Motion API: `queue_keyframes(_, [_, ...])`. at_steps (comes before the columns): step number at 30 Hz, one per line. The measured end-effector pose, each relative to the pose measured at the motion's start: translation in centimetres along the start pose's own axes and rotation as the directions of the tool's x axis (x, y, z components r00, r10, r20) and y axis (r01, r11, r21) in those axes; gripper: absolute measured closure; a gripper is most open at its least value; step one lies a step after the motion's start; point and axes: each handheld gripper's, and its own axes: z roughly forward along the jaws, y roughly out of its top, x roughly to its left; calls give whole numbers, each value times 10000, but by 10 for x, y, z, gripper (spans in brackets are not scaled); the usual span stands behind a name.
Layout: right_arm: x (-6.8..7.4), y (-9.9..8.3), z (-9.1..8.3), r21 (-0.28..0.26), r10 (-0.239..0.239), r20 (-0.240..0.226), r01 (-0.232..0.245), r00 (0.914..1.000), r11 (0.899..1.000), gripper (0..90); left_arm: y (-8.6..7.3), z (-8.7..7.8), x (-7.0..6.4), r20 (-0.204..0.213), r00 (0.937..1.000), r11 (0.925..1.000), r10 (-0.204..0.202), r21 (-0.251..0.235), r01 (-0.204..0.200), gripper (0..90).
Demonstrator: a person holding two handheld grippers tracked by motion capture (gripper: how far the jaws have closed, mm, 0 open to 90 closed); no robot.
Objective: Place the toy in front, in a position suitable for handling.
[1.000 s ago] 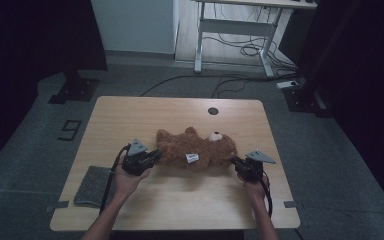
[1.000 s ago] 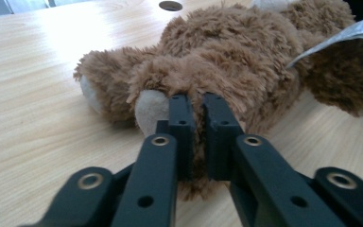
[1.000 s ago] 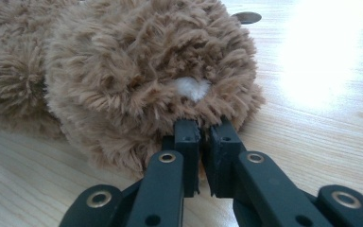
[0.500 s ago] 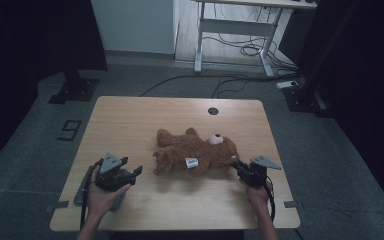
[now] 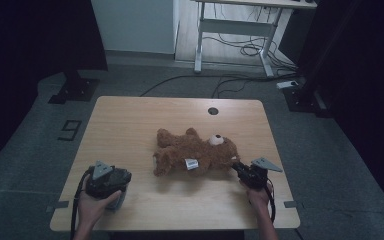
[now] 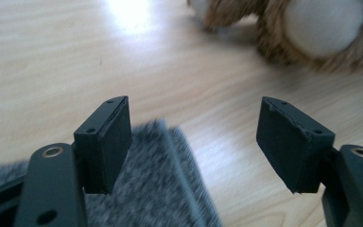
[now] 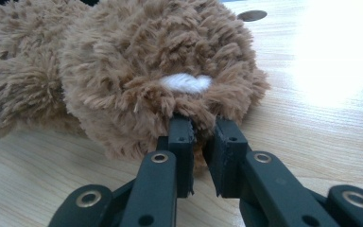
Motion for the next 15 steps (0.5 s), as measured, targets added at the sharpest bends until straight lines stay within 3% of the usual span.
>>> queue_keyframes(5, [1,-1,0,-6,3,59,-3,10000,10000,797,-13,1,4,-592,9982,9986,2,532,29,246])
queue_keyframes(15, [1,-3,0,68,-24,114,23,9999,10000,800,-24,15,6,-703,9975,9932,24,1160,58,208])
